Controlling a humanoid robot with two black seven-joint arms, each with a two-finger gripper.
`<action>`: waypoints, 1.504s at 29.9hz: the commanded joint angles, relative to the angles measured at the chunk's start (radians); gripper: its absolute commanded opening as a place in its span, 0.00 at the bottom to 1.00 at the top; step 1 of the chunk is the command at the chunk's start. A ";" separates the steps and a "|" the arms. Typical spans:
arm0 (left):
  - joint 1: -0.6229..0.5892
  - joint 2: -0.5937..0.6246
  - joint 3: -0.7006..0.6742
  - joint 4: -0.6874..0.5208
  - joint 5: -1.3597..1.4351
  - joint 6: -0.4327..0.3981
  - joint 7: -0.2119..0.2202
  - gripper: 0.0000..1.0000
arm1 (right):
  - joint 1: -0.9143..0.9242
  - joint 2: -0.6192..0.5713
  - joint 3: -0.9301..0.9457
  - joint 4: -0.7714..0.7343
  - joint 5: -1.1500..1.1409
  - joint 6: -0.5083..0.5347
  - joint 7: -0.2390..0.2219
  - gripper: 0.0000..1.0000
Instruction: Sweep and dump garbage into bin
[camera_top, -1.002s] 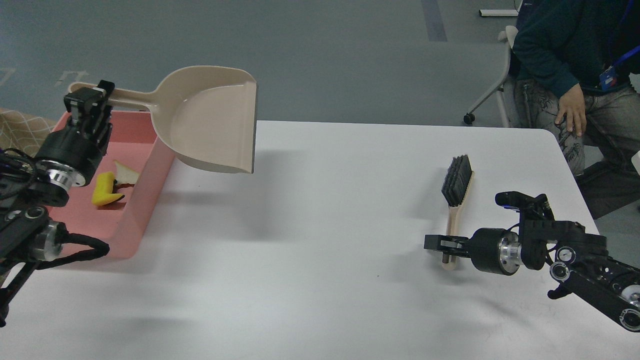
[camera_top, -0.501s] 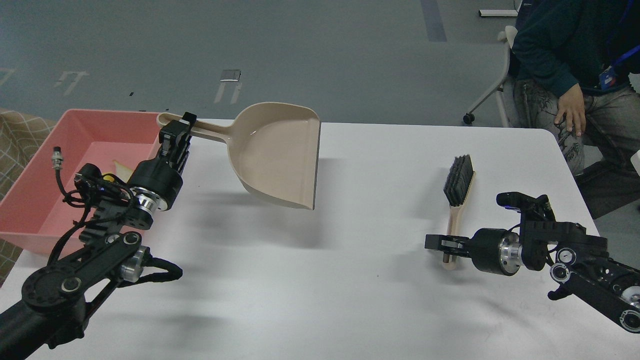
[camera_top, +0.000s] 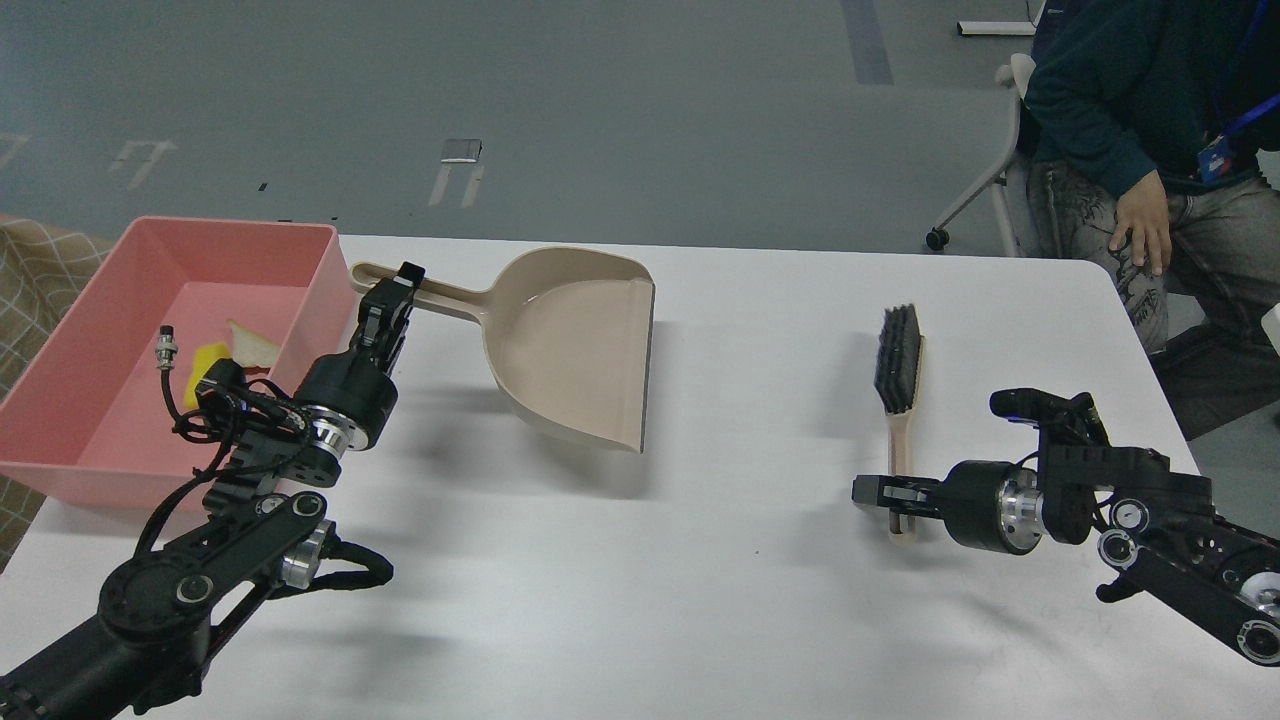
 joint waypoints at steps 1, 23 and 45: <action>0.002 0.000 0.000 0.000 0.000 0.000 -0.001 0.00 | 0.001 0.002 0.007 0.007 0.003 -0.001 -0.010 0.34; 0.003 -0.001 0.020 0.000 0.007 0.000 -0.007 0.00 | 0.102 -0.062 0.056 0.078 0.020 -0.001 -0.017 0.49; 0.006 -0.035 0.051 0.095 0.092 0.004 -0.015 0.00 | 0.091 -0.136 0.206 0.118 0.142 -0.001 -0.043 0.95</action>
